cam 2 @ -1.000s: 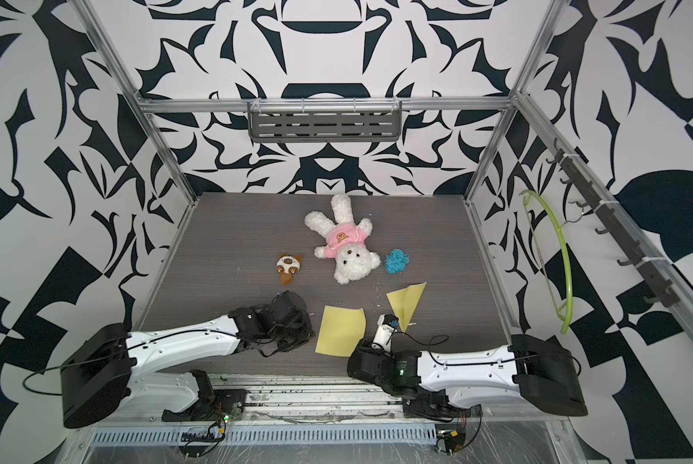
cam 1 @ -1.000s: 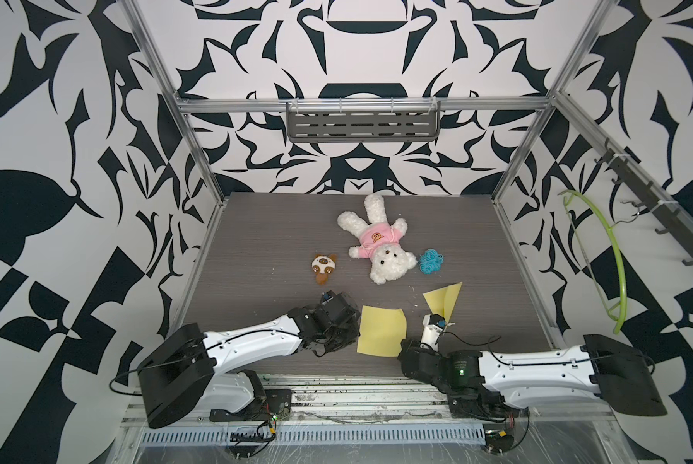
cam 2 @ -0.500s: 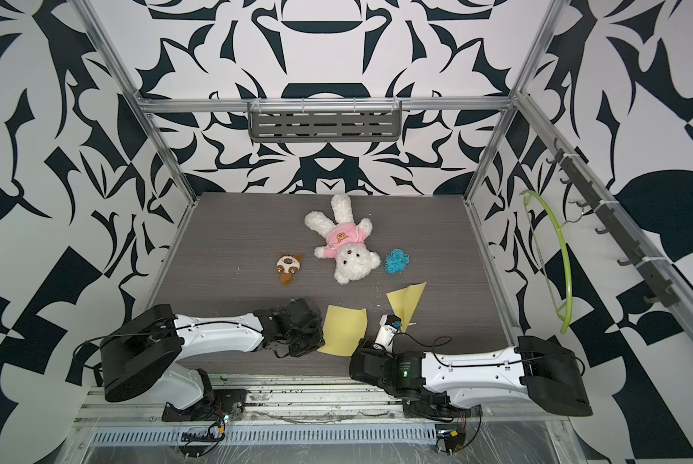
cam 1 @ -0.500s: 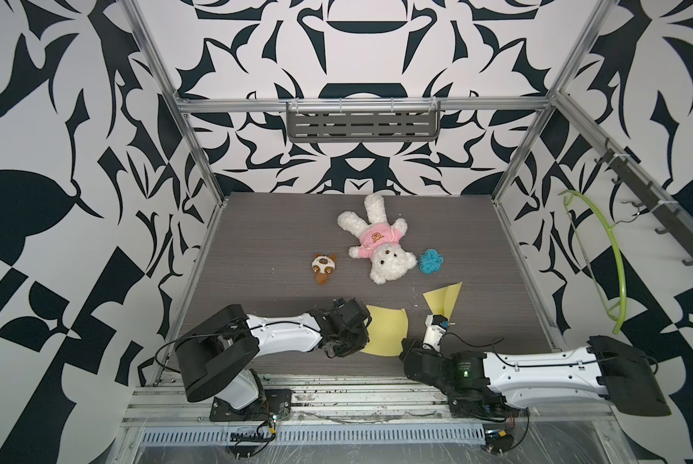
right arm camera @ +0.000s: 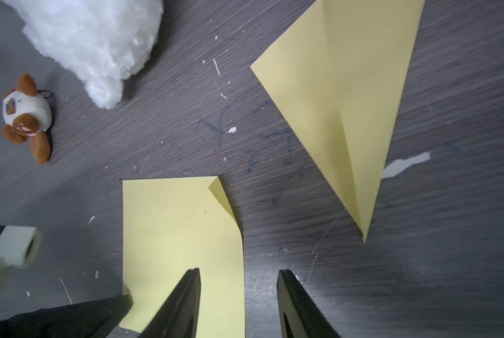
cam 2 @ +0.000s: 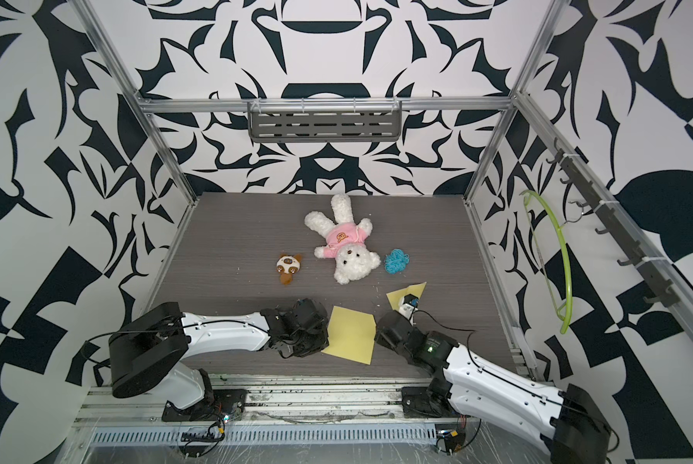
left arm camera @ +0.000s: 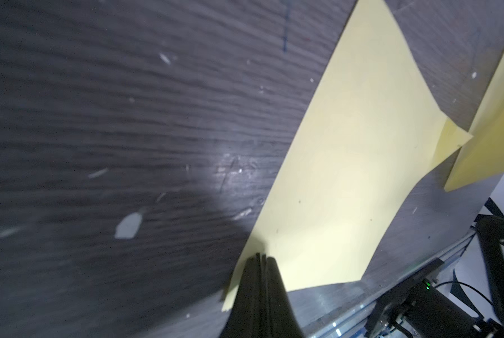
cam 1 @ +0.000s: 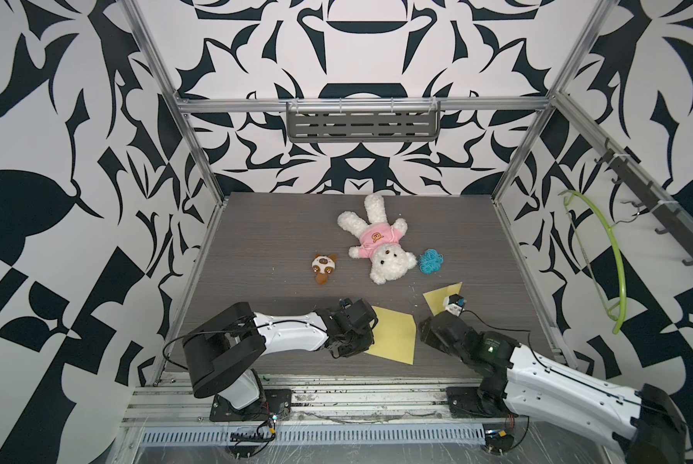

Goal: Fold the square paper diagonally
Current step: Fold the paper at the center of the board.

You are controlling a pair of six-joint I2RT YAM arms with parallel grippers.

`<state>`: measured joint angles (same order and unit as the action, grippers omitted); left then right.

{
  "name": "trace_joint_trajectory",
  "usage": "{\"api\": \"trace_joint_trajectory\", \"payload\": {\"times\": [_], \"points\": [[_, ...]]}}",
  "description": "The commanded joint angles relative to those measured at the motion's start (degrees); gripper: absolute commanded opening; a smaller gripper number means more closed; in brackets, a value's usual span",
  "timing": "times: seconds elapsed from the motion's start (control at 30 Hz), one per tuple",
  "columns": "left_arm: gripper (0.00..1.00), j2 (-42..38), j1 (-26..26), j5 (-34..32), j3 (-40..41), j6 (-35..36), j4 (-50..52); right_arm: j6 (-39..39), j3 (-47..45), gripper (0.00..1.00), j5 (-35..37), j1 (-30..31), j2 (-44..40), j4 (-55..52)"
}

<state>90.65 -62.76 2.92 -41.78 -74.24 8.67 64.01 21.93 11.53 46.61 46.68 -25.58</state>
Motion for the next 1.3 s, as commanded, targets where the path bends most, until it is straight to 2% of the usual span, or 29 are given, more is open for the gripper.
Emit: {"api": "trace_joint_trajectory", "payload": {"times": [0.0,0.1,0.23,0.53,0.73,1.0,1.13,1.2,1.27], "points": [[0.0,3.9,-0.5,-0.7,1.2,3.0,11.8,-19.0,4.1,0.47,-16.8,-5.7,6.5,-0.3],[0.0,4.4,-0.5,-0.8,0.5,3.7,12.3,-26.9,8.5,0.42,-18.9,-6.7,15.7,0.7],[0.0,5.1,-0.5,-0.5,0.4,4.2,12.5,-32.7,13.7,0.39,-18.5,-7.2,23.1,0.6],[0.0,5.2,-0.5,-0.5,0.3,4.5,12.9,-36.5,15.3,0.4,-13.8,-12.1,26.4,-0.7],[0.0,5.8,-0.6,-0.2,-0.1,4.9,12.8,-37.2,15.6,0.37,-15.1,-12.8,29.0,1.5],[0.0,5.8,-0.5,-0.1,-0.1,5.2,12.8,-36.8,16.2,0.24,-13.7,-13.2,31.4,3.1],[0.0,5.8,-0.5,-0.2,0.1,5.1,12.7,-36.9,16.9,0.11,-14.3,-13.2,31.7,2.4],[0.0,5.8,-0.5,-0.1,0.2,5.1,12.6,-36.9,17.0,0.0,-14.3,-13.2,31.2,2.0],[0.0,5.8,-0.5,-0.1,0.2,5.1,12.7,-37.0,17.3,0.0,-14.6,-13.2,29.9,0.9]]}}
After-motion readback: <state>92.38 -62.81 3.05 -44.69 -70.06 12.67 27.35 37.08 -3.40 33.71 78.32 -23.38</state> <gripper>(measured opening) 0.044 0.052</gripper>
